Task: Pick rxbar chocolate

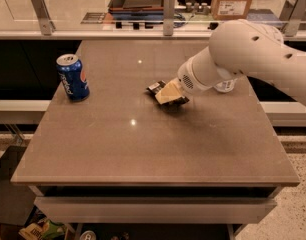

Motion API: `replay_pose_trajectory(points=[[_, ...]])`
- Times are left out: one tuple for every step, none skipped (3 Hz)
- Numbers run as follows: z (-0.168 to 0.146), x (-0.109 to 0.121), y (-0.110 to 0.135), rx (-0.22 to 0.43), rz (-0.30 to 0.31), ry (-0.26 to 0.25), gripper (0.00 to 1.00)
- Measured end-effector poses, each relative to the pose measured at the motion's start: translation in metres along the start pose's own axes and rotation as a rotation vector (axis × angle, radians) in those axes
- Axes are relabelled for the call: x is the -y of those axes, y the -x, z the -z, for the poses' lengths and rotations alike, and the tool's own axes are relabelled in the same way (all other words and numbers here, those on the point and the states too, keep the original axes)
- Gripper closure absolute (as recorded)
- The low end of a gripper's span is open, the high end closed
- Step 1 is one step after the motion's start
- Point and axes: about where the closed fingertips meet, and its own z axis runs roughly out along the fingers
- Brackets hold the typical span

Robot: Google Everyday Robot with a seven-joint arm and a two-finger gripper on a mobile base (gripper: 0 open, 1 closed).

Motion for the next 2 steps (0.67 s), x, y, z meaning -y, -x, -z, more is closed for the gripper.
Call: replay_pose_trajectory(points=[[0.013,0.002,0.021,0.084,-0.011,0.024,1.0],[0.029,0.002,0.045,0.211,-0.022,0.067,1.0]])
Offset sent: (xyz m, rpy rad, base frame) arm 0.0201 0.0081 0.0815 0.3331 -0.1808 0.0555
